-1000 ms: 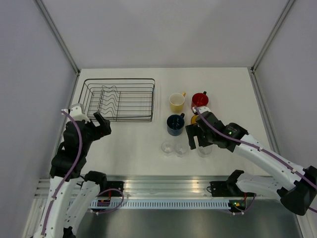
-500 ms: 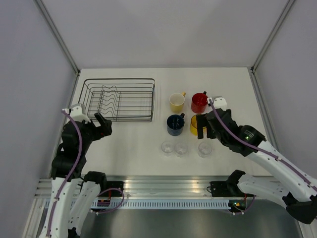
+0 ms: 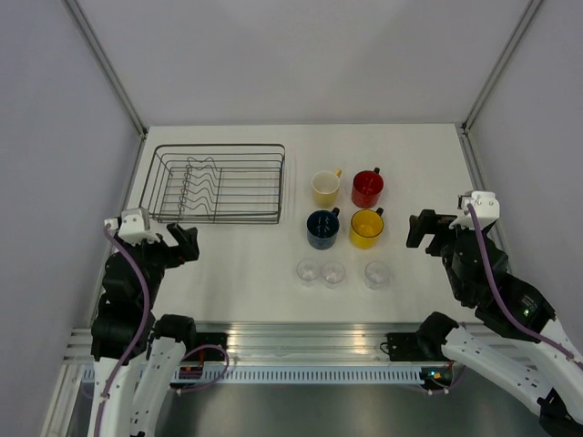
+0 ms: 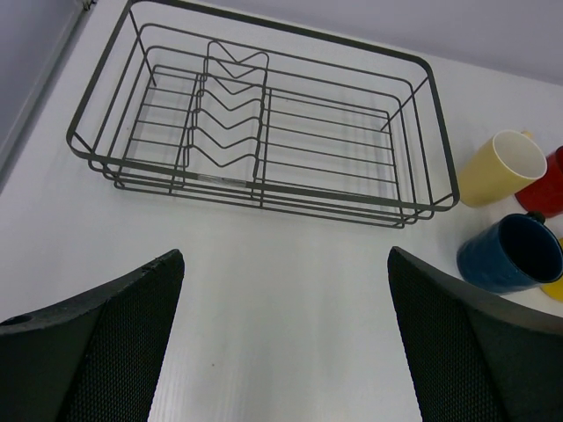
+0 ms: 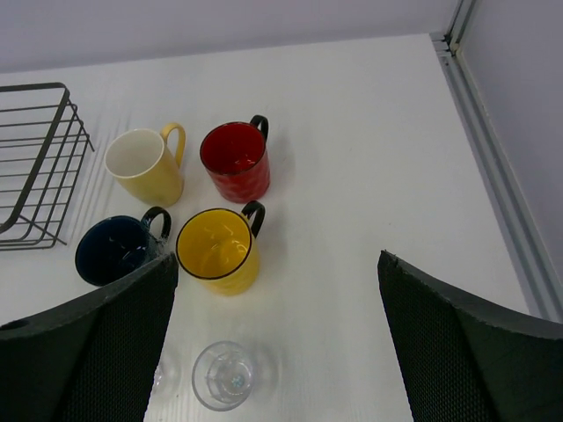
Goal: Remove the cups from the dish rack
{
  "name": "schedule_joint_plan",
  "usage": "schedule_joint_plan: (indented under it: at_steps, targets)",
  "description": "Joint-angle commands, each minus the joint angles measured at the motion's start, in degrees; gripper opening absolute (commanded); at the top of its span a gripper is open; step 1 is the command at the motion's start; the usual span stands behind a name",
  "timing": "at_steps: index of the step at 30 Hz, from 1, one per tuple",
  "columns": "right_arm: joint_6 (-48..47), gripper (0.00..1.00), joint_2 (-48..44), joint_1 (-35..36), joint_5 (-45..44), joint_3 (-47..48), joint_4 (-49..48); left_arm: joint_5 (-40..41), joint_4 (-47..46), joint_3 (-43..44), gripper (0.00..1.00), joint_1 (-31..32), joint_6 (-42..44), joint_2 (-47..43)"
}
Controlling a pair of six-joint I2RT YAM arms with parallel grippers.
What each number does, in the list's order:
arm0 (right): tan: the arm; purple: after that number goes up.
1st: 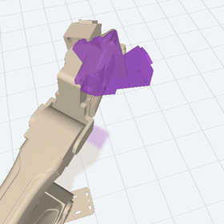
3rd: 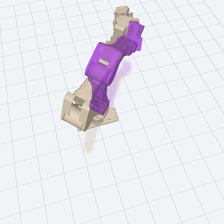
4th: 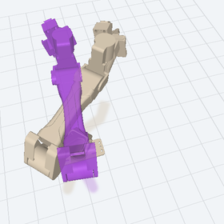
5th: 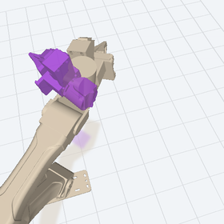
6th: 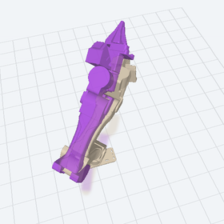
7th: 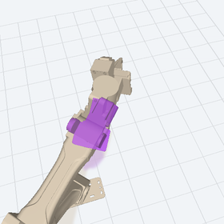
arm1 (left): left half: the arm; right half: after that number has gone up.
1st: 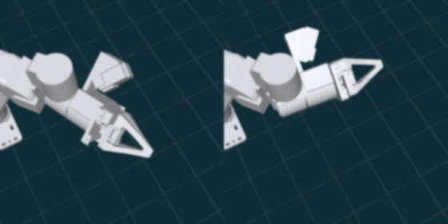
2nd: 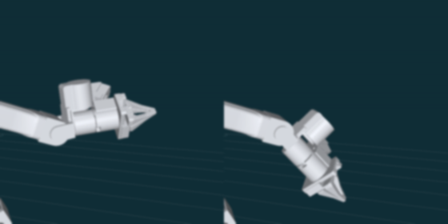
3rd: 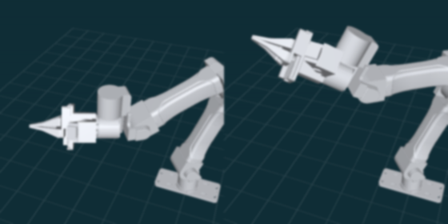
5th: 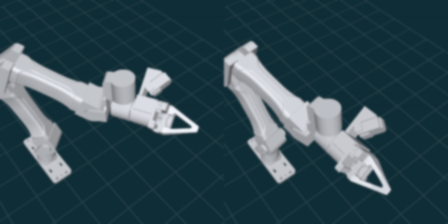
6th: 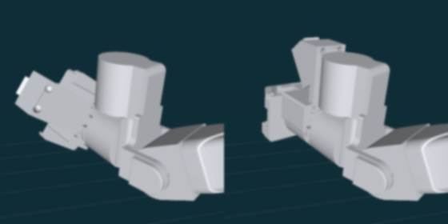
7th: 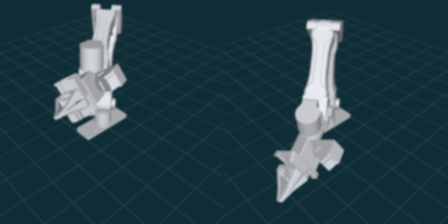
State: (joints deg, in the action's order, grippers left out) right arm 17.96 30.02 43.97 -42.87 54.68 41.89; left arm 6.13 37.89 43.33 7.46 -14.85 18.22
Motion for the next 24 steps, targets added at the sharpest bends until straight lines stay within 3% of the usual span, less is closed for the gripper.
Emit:
schedule_joint_plan:
  at_steps: [1, 13, 24]
  targets:
    - [-3.71, 0.98, -1.1, -0.28, -3.36, 0.52, -0.67, 2.57, -3.96, -1.66, 1.0, -0.26, 5.45, -3.09]
    - [-4.77, 0.98, -4.35, -0.28, -3.1, 1.31, 3.11, 0.73, -5.72, -3.78, 1.0, -0.26, 6.94, -10.13]
    - [-5.04, 0.98, -4.71, -0.2, -2.57, 1.31, 3.29, -0.51, -5.98, -4.13, 1.0, -0.26, 6.59, -10.48]
